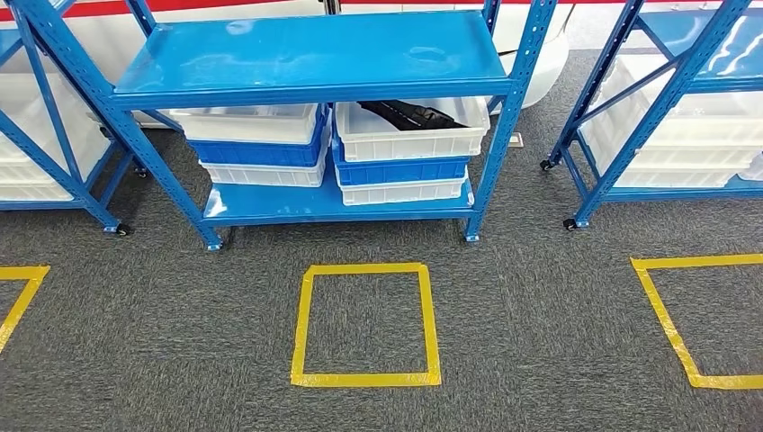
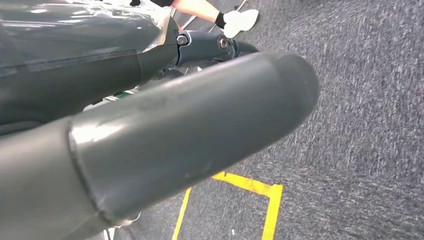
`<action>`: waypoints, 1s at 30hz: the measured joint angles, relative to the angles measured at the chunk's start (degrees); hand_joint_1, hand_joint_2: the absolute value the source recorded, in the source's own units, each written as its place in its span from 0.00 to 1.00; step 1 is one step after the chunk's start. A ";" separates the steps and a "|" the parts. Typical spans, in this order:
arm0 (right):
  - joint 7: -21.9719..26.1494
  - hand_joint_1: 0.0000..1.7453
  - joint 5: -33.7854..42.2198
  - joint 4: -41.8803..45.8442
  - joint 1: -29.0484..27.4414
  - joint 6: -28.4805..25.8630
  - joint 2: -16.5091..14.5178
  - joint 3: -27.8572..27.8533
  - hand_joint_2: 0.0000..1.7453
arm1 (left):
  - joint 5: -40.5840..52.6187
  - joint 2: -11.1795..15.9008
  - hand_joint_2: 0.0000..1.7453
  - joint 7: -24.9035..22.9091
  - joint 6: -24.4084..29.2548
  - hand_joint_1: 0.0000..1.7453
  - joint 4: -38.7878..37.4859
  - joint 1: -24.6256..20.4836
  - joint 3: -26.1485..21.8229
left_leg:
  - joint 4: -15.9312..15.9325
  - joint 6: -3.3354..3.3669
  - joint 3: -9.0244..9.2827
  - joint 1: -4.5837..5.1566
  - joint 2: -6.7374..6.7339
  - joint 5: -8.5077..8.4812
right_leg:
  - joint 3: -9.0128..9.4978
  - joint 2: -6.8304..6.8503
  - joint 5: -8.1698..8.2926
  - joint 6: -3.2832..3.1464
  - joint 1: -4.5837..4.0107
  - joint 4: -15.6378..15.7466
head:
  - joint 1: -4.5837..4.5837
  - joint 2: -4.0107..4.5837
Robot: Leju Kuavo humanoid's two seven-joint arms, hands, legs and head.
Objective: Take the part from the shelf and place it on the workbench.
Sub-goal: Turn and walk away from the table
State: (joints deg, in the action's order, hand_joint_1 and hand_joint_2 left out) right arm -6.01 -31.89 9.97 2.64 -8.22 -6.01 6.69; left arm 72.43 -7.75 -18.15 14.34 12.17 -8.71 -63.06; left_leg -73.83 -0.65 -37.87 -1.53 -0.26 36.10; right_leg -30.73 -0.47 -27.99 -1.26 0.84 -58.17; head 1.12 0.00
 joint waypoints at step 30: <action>4.42 0.00 -0.47 -0.04 -0.31 -3.20 -0.16 -0.96 0.00 | 0.09 -0.34 0.00 0.26 0.24 0.00 -0.05 0.02 -0.30 | 0.02 0.67 -0.93 0.78 0.47 -2.00 | -0.45 0.20 -0.24 0.37 0.35 -0.43 | -0.09 0.00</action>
State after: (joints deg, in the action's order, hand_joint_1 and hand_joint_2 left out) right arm -1.59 -32.36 9.92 2.34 -11.42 -6.17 5.73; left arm 72.52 -8.09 -17.88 14.58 12.12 -8.69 -63.36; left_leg -73.80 0.03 -38.80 -0.75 0.21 34.09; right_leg -31.17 -0.28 -28.23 -0.89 1.19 -58.59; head 1.03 0.00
